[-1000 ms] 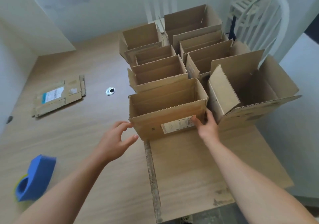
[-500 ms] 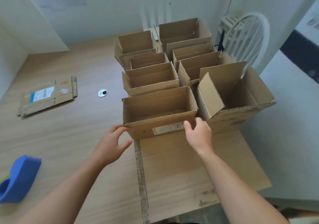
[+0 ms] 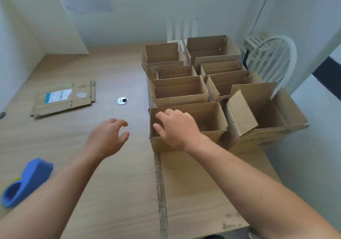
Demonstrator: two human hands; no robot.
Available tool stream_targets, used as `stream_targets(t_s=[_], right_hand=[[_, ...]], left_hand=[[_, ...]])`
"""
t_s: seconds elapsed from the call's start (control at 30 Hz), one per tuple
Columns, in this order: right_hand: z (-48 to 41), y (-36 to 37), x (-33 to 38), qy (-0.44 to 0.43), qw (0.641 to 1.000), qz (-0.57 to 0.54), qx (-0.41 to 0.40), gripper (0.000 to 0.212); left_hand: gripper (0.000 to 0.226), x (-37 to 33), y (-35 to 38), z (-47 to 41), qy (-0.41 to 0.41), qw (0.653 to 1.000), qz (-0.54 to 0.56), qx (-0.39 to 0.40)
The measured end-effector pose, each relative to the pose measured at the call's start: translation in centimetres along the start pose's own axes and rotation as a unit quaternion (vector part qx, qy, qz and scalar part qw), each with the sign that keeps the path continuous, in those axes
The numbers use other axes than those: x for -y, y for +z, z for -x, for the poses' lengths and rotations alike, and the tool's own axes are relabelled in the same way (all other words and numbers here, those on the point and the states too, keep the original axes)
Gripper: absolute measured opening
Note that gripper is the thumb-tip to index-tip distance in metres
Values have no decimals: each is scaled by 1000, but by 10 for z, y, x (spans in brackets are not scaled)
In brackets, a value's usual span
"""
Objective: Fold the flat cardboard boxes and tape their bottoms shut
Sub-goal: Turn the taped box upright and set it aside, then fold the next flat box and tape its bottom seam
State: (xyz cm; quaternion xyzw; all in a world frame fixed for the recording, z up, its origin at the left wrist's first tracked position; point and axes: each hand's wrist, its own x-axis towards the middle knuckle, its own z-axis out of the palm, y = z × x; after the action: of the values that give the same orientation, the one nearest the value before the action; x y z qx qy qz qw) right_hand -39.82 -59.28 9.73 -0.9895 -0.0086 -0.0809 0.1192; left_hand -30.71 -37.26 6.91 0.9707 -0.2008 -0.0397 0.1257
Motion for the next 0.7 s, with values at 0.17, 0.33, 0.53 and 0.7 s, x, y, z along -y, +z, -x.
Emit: stream_targets(t_s=[0.17, 0.33, 0.53, 0.7], right_hand=[[-59, 16, 58, -32, 999, 25, 33, 37], [-128, 48, 126, -46, 997, 31, 53, 37], [-213, 96, 204, -31, 996, 27, 79, 40], [-267, 143, 240, -8, 991, 40, 127, 39]], left_hand=[[41, 55, -32, -14, -19, 998, -51, -7], [44, 138, -64, -27, -53, 994, -93, 16], [44, 254, -87, -61, -63, 988, -135, 44], [45, 327, -85, -104, -73, 986, -126, 79]])
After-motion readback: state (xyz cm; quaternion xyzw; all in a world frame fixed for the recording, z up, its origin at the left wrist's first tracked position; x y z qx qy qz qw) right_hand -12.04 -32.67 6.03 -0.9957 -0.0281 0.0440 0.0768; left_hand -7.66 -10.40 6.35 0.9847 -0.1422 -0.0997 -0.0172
